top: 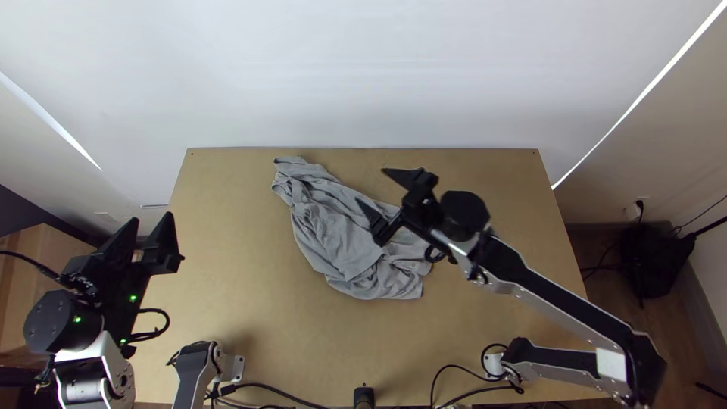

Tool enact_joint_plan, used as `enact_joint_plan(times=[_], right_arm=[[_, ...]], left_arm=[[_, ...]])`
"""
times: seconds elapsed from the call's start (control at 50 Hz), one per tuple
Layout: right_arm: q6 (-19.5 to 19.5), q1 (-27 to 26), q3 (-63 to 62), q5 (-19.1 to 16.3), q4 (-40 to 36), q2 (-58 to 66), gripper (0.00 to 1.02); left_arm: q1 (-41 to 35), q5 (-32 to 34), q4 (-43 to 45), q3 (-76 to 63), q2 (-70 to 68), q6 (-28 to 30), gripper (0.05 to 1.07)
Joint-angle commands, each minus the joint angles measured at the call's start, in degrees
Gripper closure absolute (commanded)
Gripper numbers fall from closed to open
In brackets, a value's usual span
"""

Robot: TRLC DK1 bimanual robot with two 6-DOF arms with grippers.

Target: Fold the t-shirt

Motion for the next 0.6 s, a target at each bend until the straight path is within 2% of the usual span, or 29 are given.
enact_joint_plan(times=[0.0,0.28,0.46,0.58], right_arm=[[1.97,2.49,2.90,0.51,-0.14,4.52,0.03],[7.16,4.60,15.47,0.34,-15.17,19.20,0.03],[11.47,4.60,19.33,-1.33,-17.98,25.17,0.04],[16.30,4.60,29.26,-2.83,-28.44,32.82,0.04]], left_arm=[[1.47,-0.16,-2.52,3.23,0.14,-0.64,0.10],[2.70,-0.16,-10.34,5.95,-0.30,-0.64,0.10],[3.75,-0.07,-12.54,5.78,-1.09,-0.73,0.10],[3.75,-0.16,-14.21,5.95,-0.39,-0.73,0.10]])
